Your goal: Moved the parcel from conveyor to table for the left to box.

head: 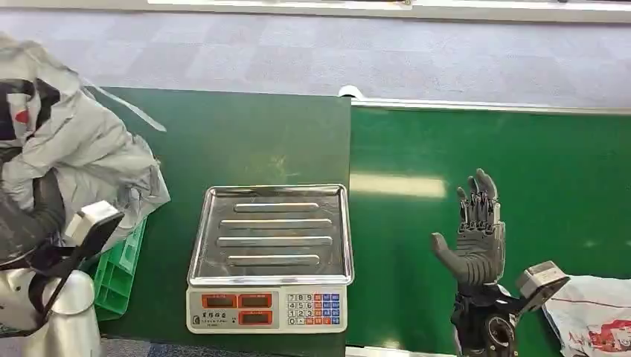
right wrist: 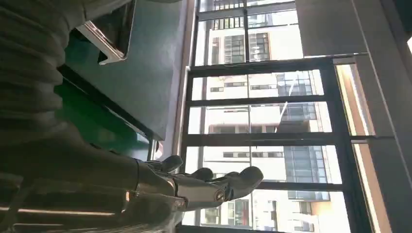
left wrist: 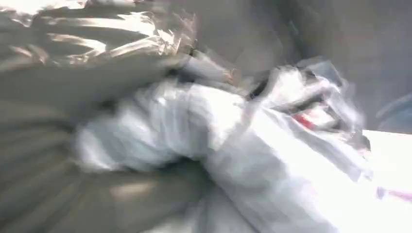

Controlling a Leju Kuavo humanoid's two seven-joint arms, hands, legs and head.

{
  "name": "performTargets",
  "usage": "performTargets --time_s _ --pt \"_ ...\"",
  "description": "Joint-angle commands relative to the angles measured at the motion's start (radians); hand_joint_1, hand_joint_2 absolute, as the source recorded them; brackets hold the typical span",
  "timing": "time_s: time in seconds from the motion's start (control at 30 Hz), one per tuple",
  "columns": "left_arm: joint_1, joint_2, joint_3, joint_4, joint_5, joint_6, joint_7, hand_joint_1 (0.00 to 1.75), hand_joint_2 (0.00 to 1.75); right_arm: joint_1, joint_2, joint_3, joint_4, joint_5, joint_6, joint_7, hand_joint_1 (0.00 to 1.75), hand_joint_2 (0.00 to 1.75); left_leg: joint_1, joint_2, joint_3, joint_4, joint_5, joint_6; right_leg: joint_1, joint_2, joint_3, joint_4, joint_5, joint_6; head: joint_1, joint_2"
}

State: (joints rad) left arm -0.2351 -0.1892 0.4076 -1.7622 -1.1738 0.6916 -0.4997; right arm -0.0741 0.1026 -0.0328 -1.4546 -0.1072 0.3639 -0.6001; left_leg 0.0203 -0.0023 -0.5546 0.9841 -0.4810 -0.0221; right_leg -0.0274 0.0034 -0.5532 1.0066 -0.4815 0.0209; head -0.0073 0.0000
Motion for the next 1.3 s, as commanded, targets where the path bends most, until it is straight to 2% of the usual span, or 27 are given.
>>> performTargets --time_s 0.03,0.1,0.43,0.57,0.6,0.73,0.77,0.8,0.83,0.87,0.93,1.03,1.07,1.1,1.17,1.3 --pt "-0.073 -0.013 0.202 0.400 -0.032 0.007 0.096 1.75 1.75 0.042 0.013 -0.062 -0.055 0.006 0.014 0.007 0.00 1.75 0.000 0.004 0.000 -0.003 0.002 0.002 0.000 0.002 -0.002 -0.002 0.002 -0.002 0.000 0.000" --pt "-0.058 0.016 0.151 0.426 -0.053 0.007 0.175 1.75 1.75 0.040 0.013 -0.063 -0.054 0.007 0.018 0.008 0.00 1.75 -0.001 0.003 0.001 -0.002 0.001 0.001 0.000 0.002 -0.001 -0.001 0.001 -0.001 0.000 0.000" --pt "-0.060 0.020 0.147 0.433 -0.057 0.007 0.182 1.75 1.75 0.040 0.013 -0.064 -0.054 0.007 0.018 0.008 0.00 1.75 0.001 0.002 -0.002 -0.003 0.003 0.002 0.002 0.002 -0.002 -0.003 0.003 -0.004 0.000 0.000" --pt "-0.047 0.079 0.049 0.513 -0.075 0.007 0.314 1.69 1.75 0.044 0.015 -0.075 -0.063 0.010 0.024 0.011 0.00 1.75 0.000 0.003 -0.001 -0.001 0.001 0.001 0.001 0.003 -0.002 -0.001 0.001 -0.001 0.000 0.000" --pt "-0.046 0.084 0.038 0.525 -0.074 0.006 0.319 1.73 1.75 0.044 0.015 -0.075 -0.064 0.011 0.024 0.011 0.00 1.75 0.000 0.002 -0.001 -0.002 0.002 0.001 0.000 0.002 -0.002 -0.001 0.002 -0.002 0.000 0.000" --pt "-0.043 0.114 -0.016 0.545 -0.077 0.007 0.388 1.57 1.75 0.042 0.017 -0.078 -0.059 0.013 0.031 0.013 0.00 1.75 0.000 0.002 -0.001 -0.002 0.002 0.001 0.001 0.002 -0.002 -0.002 0.002 -0.002 0.000 0.000" --pt "-0.037 0.118 -0.028 0.536 -0.077 0.007 0.403 1.59 1.75 0.040 0.017 -0.079 -0.059 0.014 0.033 0.013 0.00 1.75 0.000 0.001 -0.001 -0.002 0.003 0.002 0.001 0.001 -0.002 -0.002 0.002 -0.003 0.000 0.000" --pt "-0.034 0.120 -0.035 0.528 -0.073 0.007 0.415 1.41 1.75 0.039 0.019 -0.080 -0.059 0.015 0.035 0.014 0.00 1.75 0.000 0.003 -0.001 -0.001 0.001 0.001 0.001 0.003 -0.002 -0.001 0.002 -0.002 0.000 0.000" --pt "-0.030 0.123 -0.041 0.521 -0.074 0.007 0.426 0.75 1.75 0.037 0.020 -0.081 -0.058 0.017 0.037 0.016 0.00 1.75 0.000 0.003 -0.001 -0.002 0.002 0.002 0.001 0.003 -0.002 -0.002 0.002 -0.002 0.000 0.000" --pt "-0.027 0.118 -0.033 0.499 -0.086 0.007 0.425 0.00 1.75 0.035 0.021 -0.081 -0.056 0.018 0.040 0.017 0.00 1.75 0.000 0.003 -0.001 -0.001 0.001 0.001 0.001 0.003 -0.002 -0.001 0.002 -0.002 0.000 0.000" --pt "-0.032 0.078 0.031 0.429 -0.095 0.007 0.359 0.00 1.75 0.029 0.022 -0.078 -0.052 0.020 0.041 0.019 0.00 1.75 0.000 0.003 -0.001 0.000 0.001 0.001 0.001 0.004 -0.002 0.000 0.001 -0.001 0.000 0.000" --pt "-0.064 -0.035 0.195 0.305 0.029 0.007 0.069 0.00 1.75 0.023 0.021 -0.066 -0.039 0.020 0.037 0.020 0.00 1.75 0.001 0.004 -0.003 0.001 0.001 0.002 0.002 0.004 -0.004 0.000 0.002 -0.002 0.000 0.000" --pt "-0.105 -0.101 0.301 0.260 0.084 0.007 -0.129 0.00 1.75 0.021 0.020 -0.060 -0.034 0.018 0.034 0.018 0.00 1.75 0.001 0.004 -0.003 0.002 0.000 0.001 0.002 0.005 -0.004 0.000 0.002 -0.001 0.000 0.000" --pt "-0.118 -0.119 0.327 0.211 0.134 0.007 -0.198 0.00 1.75 0.019 0.018 -0.054 -0.029 0.018 0.035 0.018 0.00 1.75 0.001 0.004 -0.004 0.002 0.001 0.002 0.002 0.004 -0.004 0.000 0.002 -0.001 0.000 0.000" --pt "-0.076 -0.098 0.249 0.092 0.258 0.007 -0.198 0.00 1.75 0.007 0.015 -0.038 -0.005 0.015 0.031 0.014 0.00 1.75 0.001 0.004 -0.004 0.002 0.000 0.002 0.002 0.004 -0.004 0.000 0.002 -0.001 0.000 0.000" --pt "-0.053 -0.080 0.188 -0.086 0.336 0.007 -0.198 0.00 1.75 -0.012 0.005 -0.013 0.026 0.009 0.024 0.005 0.00 1.75 0.002 0.009 -0.004 0.001 0.000 0.002 0.002 0.008 -0.005 0.000 0.002 -0.002 0.000 0.000"
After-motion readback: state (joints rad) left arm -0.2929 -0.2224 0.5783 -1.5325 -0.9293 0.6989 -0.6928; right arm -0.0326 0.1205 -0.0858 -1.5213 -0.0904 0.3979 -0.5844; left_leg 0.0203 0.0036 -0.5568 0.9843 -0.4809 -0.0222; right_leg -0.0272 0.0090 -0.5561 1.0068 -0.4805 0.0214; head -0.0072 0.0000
